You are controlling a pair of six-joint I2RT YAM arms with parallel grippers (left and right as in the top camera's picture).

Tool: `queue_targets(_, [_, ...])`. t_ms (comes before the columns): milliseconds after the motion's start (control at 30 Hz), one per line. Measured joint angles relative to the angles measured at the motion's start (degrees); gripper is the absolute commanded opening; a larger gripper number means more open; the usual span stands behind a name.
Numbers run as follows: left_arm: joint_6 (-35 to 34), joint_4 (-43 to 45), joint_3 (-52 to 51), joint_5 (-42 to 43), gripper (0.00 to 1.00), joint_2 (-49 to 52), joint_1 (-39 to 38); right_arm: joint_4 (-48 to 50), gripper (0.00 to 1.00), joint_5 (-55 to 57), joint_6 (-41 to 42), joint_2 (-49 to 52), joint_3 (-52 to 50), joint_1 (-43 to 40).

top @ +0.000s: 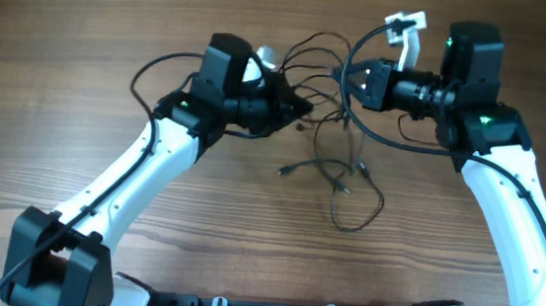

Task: Untangle cables
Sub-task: 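Stretch the cable wide, left gripper leftward, right gripper rightward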

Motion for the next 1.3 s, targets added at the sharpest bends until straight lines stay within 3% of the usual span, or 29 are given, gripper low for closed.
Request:
queue_targets(267, [20.26, -24.52, 0.15, -5.64, 0.04, -8.2, 14.51, -20.04, 0.04, 30.47, 1.88, -0.02, -0.02, -5.7])
queue_targets(367, [24.09, -26.91, 0.15, -6.08, 0.04, -12.68, 28.13, -22.93, 0.04, 39.28, 1.88, -0.04, 0.0, -11.58])
queue_targets(500, [25.77, -27.21, 0.15, 2.1, 0.04, -13.81, 41.51, -24.81, 0.04, 41.57, 1.86, -0.07, 0.0, -15.56])
queue_targets(600, [26.01, -27.15, 0.15, 4.48, 0.04, -13.84, 45.13, -24.96, 0.04, 42.86, 1.86, -0.07, 0.0, -16.2])
queue_targets(767, [27.91, -26.86, 0.15, 5.49, 0.04, -13.84, 44.57, -24.22, 0.04, 42.49, -2.08, -0.07, 0.0, -16.72])
queue_targets(900, [31.41, -26.75, 0.15, 6.12, 0.04, -13.84, 43.98, -31.04, 0.04, 56.3, 1.95, -0.07, 0.0, -16.72])
queue_targets(1033, [34.23, -26.95, 0.13, 5.64, 0.04, -13.84, 47.36, -31.93, 0.04, 66.71, 4.87, -0.07, 0.0, -17.42])
queue_targets(1300, [34.97, -25.53, 0.13, 2.16, 0.04, -13.84, 60.26, -31.74, 0.04, 73.7, 5.31, -0.07, 0.0, -30.49])
